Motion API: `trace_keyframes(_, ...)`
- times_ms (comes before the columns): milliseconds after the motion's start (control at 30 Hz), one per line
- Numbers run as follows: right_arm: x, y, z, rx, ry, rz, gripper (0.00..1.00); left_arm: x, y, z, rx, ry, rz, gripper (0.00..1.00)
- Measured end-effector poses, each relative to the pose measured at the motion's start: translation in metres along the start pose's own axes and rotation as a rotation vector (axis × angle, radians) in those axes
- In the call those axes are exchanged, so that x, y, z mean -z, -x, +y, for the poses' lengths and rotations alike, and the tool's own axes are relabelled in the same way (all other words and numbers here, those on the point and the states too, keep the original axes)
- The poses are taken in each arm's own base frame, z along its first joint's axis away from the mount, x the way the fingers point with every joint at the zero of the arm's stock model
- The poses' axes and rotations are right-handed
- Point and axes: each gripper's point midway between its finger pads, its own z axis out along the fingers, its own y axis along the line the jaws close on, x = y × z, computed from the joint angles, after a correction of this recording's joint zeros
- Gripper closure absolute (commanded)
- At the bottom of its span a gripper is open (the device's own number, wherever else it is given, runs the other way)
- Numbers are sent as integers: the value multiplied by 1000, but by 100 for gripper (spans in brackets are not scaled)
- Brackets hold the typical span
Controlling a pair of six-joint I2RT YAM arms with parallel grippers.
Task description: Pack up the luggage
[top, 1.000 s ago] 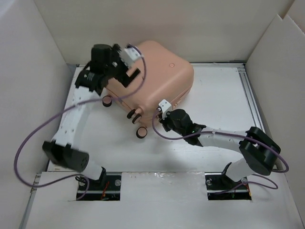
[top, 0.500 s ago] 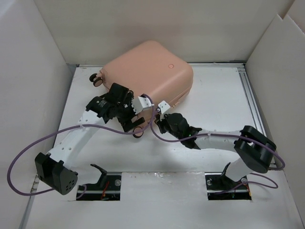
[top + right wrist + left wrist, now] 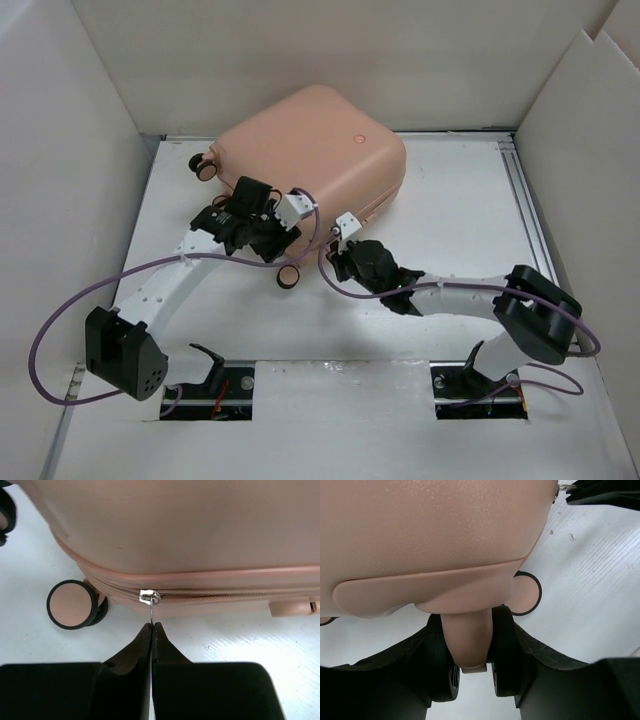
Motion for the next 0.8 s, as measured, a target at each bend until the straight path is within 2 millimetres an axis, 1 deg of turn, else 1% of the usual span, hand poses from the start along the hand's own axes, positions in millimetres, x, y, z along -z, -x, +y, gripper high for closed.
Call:
trace_keyframes(67,3,-1,-11,-17,-25,11,100,0,0,-1,17,-15,-5,100)
trace_keyframes(100,5,-1,-21,-29,-46,14,100,1,0,0,25,-19,-9,100)
trace_keyframes(133,8,-1,-34,-41,-75,20,100,2,0,0,29,-21,-13,100)
trace_keyframes(167,10,0,-53,-61,-109,25,100,3,0,0,30,-20,-15,100)
trace_keyframes(200,11,2,-74,-80,-152,27,100,4,0,0,30,-19,-16,100)
trace_keyframes(300,17,4,-151,-144,-296,23,100,4,-1,0,31,-19,-14,100)
trace_keyframes(333,18,5,-162,-150,-299,23,100,4,-1,0,30,-20,-13,100)
trace_keyframes(367,19,11,-197,-171,-361,13,100,4,-1,0,29,-20,-13,100)
trace_keyframes(400,19,13,-216,-175,-385,14,100,4,-1,0,28,-20,-12,100)
trace_keyframes(433,17,17,-240,-175,-419,20,100,4,-2,0,25,-19,-10,100)
trace_keyframes(533,7,26,-296,-184,-474,36,100,4,-3,1,19,-17,-5,100)
trace_keyframes(567,0,31,-310,-187,-473,41,100,4,-3,1,17,-18,-5,100)
trace_keyframes(633,-14,36,-328,-190,-458,60,100,4,-3,1,16,-20,-7,100)
trace_keyframes(700,-30,44,-342,-187,-425,74,100,4,-3,1,12,-23,-4,100)
trace_keyframes(800,-55,53,-356,-164,-339,89,100,3,0,0,6,-29,-2,100)
